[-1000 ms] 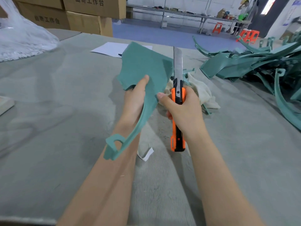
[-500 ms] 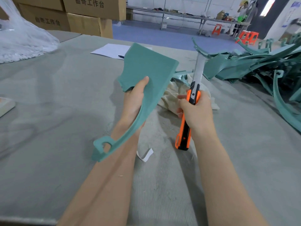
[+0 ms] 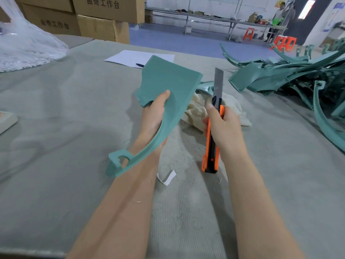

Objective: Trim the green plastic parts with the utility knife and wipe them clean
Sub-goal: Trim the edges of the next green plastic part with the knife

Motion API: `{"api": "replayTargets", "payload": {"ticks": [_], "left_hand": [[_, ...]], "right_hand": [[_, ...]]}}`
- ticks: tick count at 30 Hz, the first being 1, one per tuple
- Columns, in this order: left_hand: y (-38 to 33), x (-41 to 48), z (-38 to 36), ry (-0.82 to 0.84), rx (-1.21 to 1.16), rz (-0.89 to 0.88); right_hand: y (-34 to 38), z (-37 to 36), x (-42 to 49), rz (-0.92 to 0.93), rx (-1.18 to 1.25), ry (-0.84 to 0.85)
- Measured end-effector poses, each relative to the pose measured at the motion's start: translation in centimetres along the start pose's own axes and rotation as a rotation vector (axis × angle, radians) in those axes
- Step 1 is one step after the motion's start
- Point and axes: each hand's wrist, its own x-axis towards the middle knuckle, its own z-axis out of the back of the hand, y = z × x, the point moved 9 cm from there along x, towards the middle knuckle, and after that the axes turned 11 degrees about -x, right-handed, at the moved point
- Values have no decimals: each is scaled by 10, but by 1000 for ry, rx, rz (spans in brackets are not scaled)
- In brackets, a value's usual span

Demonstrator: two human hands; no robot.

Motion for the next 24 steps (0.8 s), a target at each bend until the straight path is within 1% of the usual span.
{"api": "replayTargets", "payload": {"ticks": [3,5,7,9,12,21,24], "left_hand": [[6,0,1,29,-42,67],[9,-2,0,47,-91,125],[12,-5,1,24,-142,185],[13,-7,1,12,-150,235],[15,-8,-1,37,-109,286],[17,-14,-4,72,-106,355],[21,-15,-2,72,-105,421]], "right_hand": [[2,-2,1,48,-32,1],[6,0,0,83,12,-25],[10,4,-2,116,-2,-71],[12,10,-2,150,-48,-121],[9,18,0,166,-59,-164],[11,14,0,178,-84,-116],[10,12,1,177,-43,-69]]}}
